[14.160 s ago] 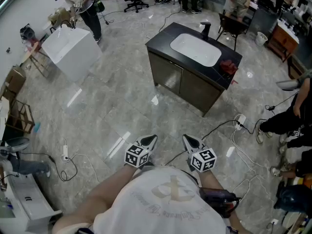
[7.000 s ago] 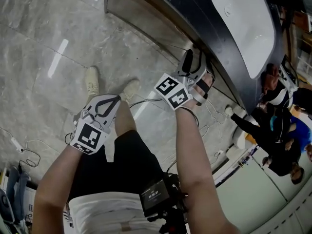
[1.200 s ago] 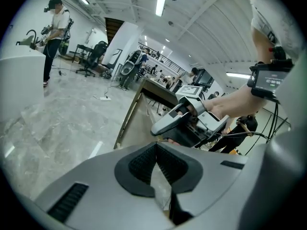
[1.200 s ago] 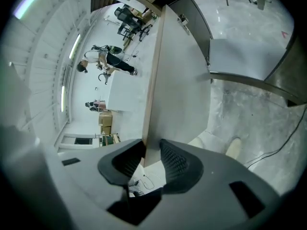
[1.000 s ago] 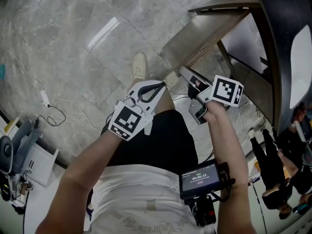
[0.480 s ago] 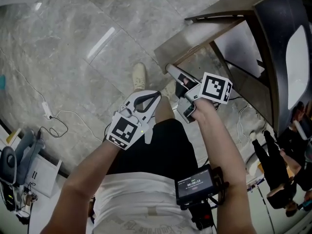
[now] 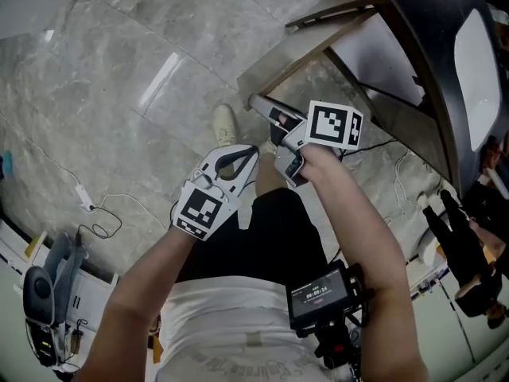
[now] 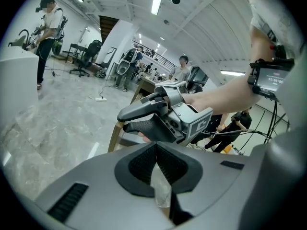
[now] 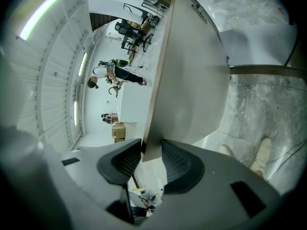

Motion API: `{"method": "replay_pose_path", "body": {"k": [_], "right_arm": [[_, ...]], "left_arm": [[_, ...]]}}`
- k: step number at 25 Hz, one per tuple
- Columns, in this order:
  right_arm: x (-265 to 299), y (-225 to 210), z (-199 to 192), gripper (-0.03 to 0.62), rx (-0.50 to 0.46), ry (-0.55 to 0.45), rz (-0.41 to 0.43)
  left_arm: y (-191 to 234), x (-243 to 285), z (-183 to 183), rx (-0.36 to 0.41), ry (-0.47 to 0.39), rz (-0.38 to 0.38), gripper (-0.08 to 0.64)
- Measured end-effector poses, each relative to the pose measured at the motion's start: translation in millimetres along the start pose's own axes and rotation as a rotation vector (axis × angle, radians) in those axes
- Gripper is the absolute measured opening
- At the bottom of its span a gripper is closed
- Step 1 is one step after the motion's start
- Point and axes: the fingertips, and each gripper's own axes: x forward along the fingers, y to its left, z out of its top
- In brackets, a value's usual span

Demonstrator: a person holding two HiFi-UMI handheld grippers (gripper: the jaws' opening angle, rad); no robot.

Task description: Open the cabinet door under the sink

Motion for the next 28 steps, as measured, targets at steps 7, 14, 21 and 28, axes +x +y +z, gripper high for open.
{"method": "replay_pose_path", "body": {"k": [7, 14, 21, 28], "right_arm": [[-48.9, 0.6, 10.4, 0.061, -0.076, -0.123, 0.017], [-94.1, -11.4, 28.4, 0.023, -0.175, -0.293, -0.001], [-133.7, -27.6, 16.3, 0.020, -0.207, -0.398, 0.014], [-202.0, -66.9, 10.3, 0.017, -0.314, -0.492, -0.044]], "left_arm": [[-16.7, 6.6, 2.1, 0.072, 0.045, -0.064, 0.011], [-16.5, 26.5, 7.5, 0.151, 0.072, -0.102, 0.011], [-32.7, 49.3, 3.9, 0.209, 0.137, -0.171, 0.011], [-77.4, 102.8, 26.0, 0.313, 0.134, -0.203, 0.011]]}}
